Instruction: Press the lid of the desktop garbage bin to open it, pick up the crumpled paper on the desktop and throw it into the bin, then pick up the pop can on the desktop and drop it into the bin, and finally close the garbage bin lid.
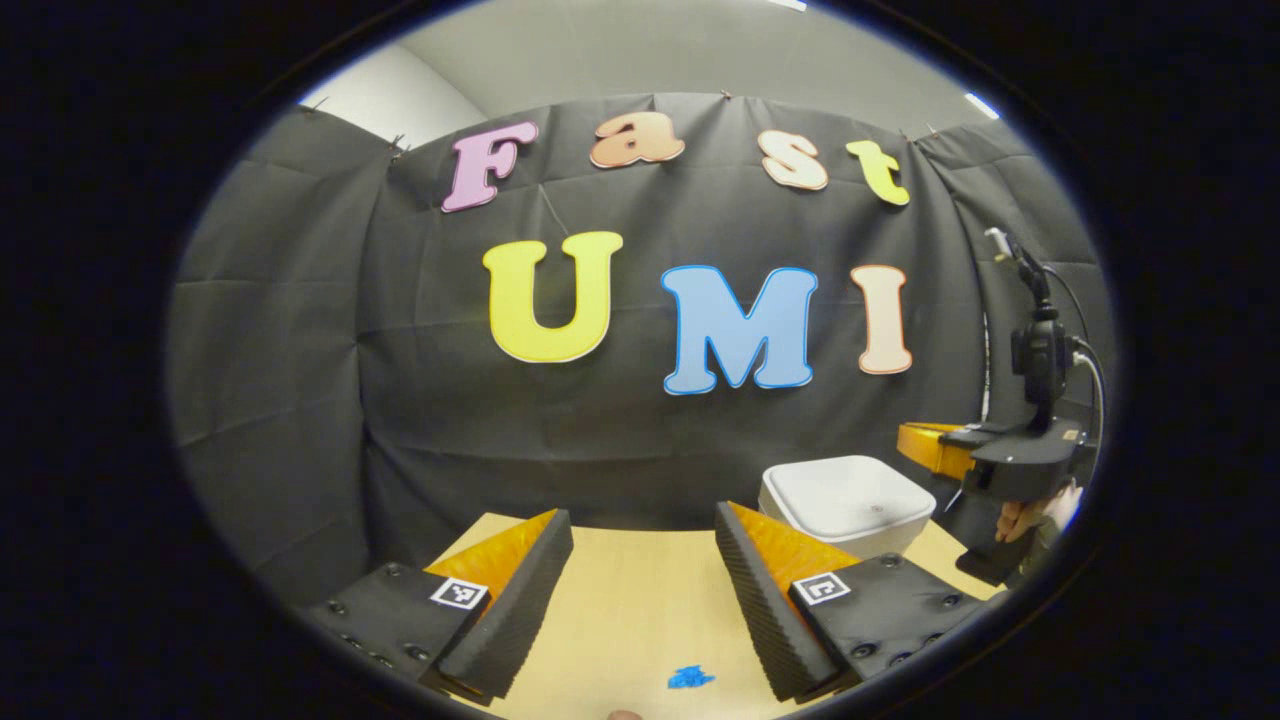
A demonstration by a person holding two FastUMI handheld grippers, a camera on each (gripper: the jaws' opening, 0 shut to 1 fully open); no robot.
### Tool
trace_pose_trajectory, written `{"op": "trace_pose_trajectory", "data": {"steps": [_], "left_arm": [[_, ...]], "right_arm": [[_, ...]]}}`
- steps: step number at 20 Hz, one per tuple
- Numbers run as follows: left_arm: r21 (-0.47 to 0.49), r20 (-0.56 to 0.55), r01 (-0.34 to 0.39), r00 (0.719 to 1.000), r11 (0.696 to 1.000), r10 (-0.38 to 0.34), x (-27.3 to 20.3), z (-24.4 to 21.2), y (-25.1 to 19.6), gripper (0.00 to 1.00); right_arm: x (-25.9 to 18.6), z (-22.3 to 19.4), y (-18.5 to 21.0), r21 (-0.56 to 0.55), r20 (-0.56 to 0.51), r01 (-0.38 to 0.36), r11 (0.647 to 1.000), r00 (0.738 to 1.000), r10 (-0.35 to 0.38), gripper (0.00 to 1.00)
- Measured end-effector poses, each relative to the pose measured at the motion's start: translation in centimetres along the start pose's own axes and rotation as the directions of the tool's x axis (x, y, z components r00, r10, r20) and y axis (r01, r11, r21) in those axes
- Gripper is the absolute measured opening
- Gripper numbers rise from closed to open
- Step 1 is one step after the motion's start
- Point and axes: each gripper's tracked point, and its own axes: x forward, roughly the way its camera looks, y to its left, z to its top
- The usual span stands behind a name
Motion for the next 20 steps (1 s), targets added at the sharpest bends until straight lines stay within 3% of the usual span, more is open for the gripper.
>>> {"op": "trace_pose_trajectory", "data": {"steps": [9,16,20], "left_arm": [[0.000,-0.011,-0.014,1.000,1.000,0.014,0.8,-0.6,0.9,0.95],[0.008,-0.005,0.012,1.000,1.000,-0.012,1.9,-0.8,0.0,0.95],[0.008,-0.005,0.025,1.000,1.000,-0.025,2.2,-0.9,-0.6,0.95]], "right_arm": [[2.1,-7.5,0.5,0.038,-0.185,-0.003,0.999,0.983,0.010,0.00],[2.0,-7.3,0.6,0.025,-0.141,0.012,1.000,0.990,-0.009,0.01],[2.1,-7.5,0.5,0.087,-0.114,0.027,0.996,0.993,-0.017,0.01]]}}
